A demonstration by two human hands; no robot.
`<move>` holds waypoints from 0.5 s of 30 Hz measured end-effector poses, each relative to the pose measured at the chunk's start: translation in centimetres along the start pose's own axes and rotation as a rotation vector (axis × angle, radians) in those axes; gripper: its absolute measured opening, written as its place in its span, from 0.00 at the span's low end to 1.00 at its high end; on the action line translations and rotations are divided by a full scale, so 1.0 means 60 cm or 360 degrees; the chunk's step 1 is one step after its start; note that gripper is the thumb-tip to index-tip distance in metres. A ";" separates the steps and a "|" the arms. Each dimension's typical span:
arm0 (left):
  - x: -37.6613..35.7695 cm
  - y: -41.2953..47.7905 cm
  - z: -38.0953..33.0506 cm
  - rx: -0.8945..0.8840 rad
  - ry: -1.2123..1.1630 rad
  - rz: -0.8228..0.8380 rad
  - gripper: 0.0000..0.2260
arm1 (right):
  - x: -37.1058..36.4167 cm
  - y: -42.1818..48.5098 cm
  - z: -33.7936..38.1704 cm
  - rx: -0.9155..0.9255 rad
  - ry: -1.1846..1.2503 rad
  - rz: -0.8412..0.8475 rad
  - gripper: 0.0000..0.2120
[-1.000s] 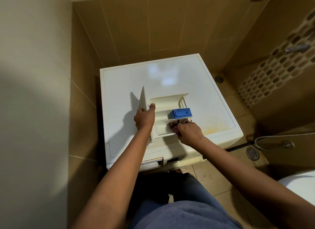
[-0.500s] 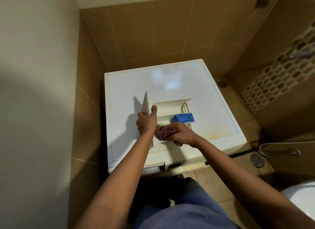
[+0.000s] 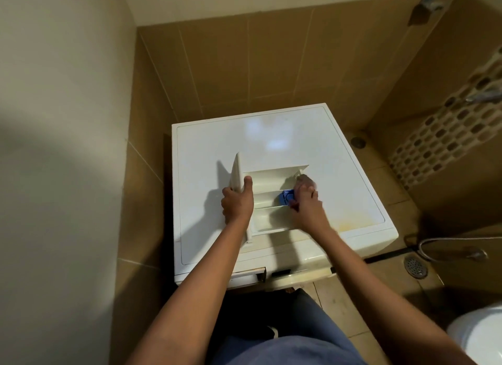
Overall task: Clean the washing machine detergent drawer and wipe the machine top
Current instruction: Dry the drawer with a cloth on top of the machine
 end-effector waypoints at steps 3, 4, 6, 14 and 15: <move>0.000 0.004 0.002 -0.0006 0.0012 -0.0011 0.33 | -0.022 0.001 0.013 -0.0017 -0.0398 -0.0144 0.27; -0.001 0.005 0.002 -0.0007 0.0012 -0.0012 0.33 | -0.021 0.003 0.011 -0.0044 -0.0403 -0.0176 0.26; -0.002 0.006 0.002 -0.0005 0.0026 -0.0019 0.33 | -0.017 0.002 0.012 -0.0070 -0.0495 -0.0231 0.25; -0.001 0.009 0.007 -0.0028 0.0049 -0.0043 0.33 | -0.030 -0.032 0.073 0.0430 -0.0249 -0.0355 0.17; -0.002 0.008 0.006 -0.0036 0.0054 -0.0041 0.33 | -0.027 -0.032 0.068 0.0426 -0.0205 -0.0354 0.20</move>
Point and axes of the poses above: each hand's wrist, its own y-axis towards the middle knuckle, its own x-axis out of the back of the hand, z = x × y, the point moved 8 cm from there along y, towards the middle knuckle, and after that the axes turned 7 degrees about -y, right-handed, at the moved point
